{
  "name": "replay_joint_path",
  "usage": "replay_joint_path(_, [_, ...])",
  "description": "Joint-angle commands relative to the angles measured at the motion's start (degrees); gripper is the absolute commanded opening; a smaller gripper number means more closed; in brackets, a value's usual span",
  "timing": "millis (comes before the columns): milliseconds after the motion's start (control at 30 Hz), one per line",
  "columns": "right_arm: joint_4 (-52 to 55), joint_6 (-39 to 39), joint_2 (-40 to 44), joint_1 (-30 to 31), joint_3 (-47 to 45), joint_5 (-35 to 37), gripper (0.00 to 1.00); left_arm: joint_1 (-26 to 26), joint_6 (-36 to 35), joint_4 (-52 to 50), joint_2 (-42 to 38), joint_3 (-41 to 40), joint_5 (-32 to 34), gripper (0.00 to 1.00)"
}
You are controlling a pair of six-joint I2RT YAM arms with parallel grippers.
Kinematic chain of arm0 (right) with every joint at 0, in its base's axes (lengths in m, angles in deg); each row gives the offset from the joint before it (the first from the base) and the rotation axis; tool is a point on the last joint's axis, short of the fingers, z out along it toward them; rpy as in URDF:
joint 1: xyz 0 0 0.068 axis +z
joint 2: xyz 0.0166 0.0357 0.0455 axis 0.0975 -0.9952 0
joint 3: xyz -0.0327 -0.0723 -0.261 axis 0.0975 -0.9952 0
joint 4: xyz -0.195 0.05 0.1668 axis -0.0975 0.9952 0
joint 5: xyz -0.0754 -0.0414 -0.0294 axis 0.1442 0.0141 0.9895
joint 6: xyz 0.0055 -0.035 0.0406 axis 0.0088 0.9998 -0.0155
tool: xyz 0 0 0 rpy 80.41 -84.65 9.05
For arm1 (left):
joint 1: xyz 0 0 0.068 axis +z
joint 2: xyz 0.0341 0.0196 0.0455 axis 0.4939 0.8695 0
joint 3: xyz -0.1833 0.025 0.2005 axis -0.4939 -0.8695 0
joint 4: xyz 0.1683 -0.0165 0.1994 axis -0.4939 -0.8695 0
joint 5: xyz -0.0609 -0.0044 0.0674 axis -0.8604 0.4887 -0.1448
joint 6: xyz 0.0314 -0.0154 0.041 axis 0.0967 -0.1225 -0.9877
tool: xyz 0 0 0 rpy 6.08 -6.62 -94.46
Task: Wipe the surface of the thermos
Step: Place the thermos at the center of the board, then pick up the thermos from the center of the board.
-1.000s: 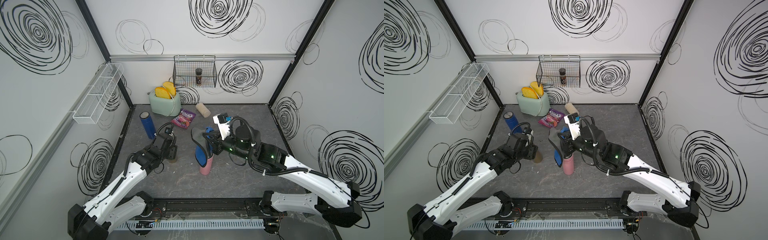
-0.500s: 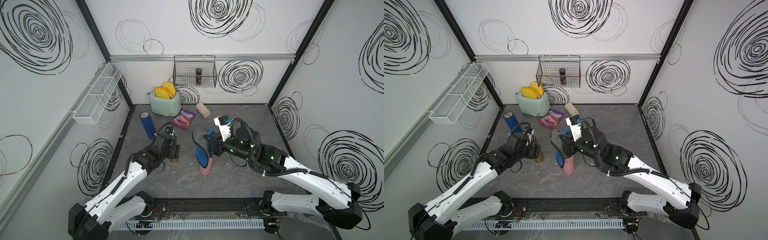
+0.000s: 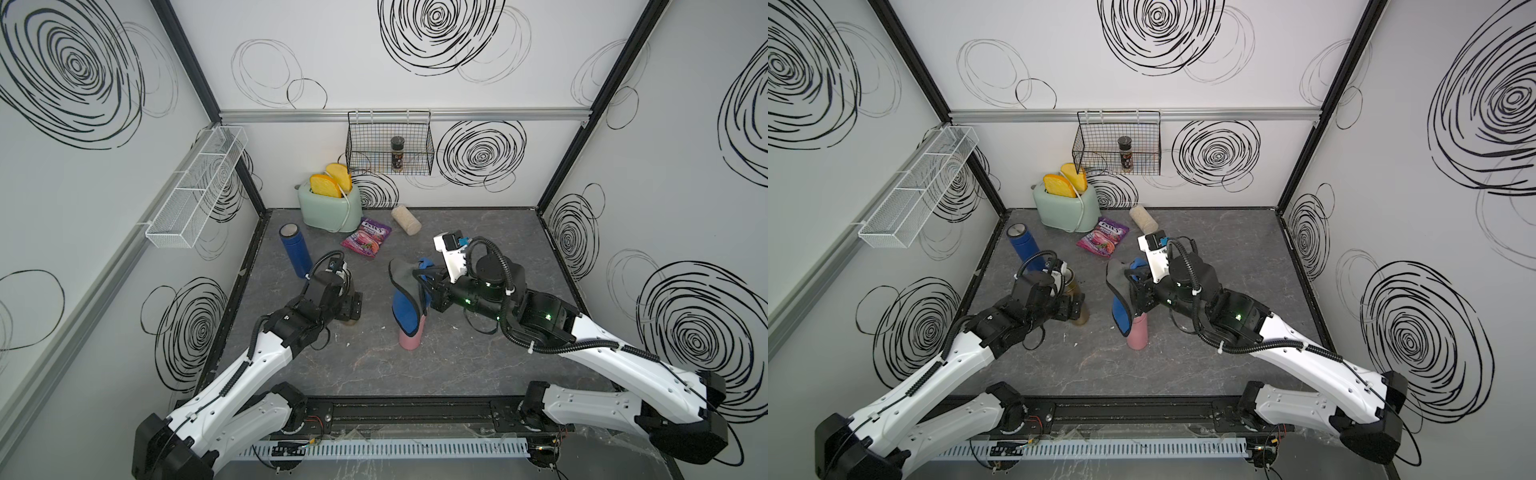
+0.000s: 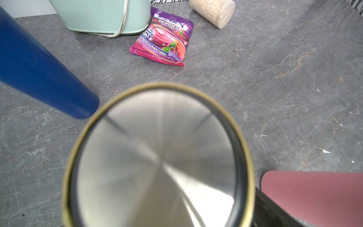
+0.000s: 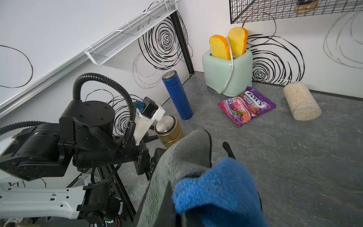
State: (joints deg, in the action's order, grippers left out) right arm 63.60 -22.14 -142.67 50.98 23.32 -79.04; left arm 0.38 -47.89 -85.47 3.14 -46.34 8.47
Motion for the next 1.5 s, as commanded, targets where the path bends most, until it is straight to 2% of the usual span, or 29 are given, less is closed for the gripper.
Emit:
replay_joint_path(0, [-0.8,-1.0,1.6,-0.5,-0.9,-0.6,0.00,-0.5,2.1,7.5,-3.2,-2.2,2.3,0.97])
replay_joint_path(167, [-1.4,-1.3,2.2,-0.9,-2.0,-0.9,0.00,-1.1,2.5,14.2,-7.6,-5.5,2.0,0.97])
replay_joint_path(433, [-1.3,-1.3,3.8,-1.7,-2.9,-1.0,0.00,-2.2,4.8,20.4,-8.7,-9.7,2.4,0.97])
replay_joint_path(633, [-1.4,-1.3,4.7,-2.4,-3.8,-1.6,0.00,-4.3,9.2,26.2,-11.0,-14.2,8.8,0.97])
replay_joint_path(833, [-1.6,-1.4,5.7,-3.0,-4.8,-1.7,0.00,-5.9,10.7,39.9,-15.3,-23.5,11.3,0.97])
replay_joint_path(1067, [-2.1,-1.6,5.6,-3.6,-5.3,-2.2,0.00,-7.6,9.0,50.1,-13.5,-29.4,14.5,0.97])
replay_joint_path(1267, [-2.4,-2.0,5.0,-3.7,-5.7,-2.6,0.00,-9.2,7.7,64.8,-12.3,-35.5,20.2,0.97])
replay_joint_path(1467, [-2.3,-1.9,4.6,-4.1,-5.8,-2.8,0.00,-9.4,3.9,73.6,-8.5,-37.5,20.4,0.97])
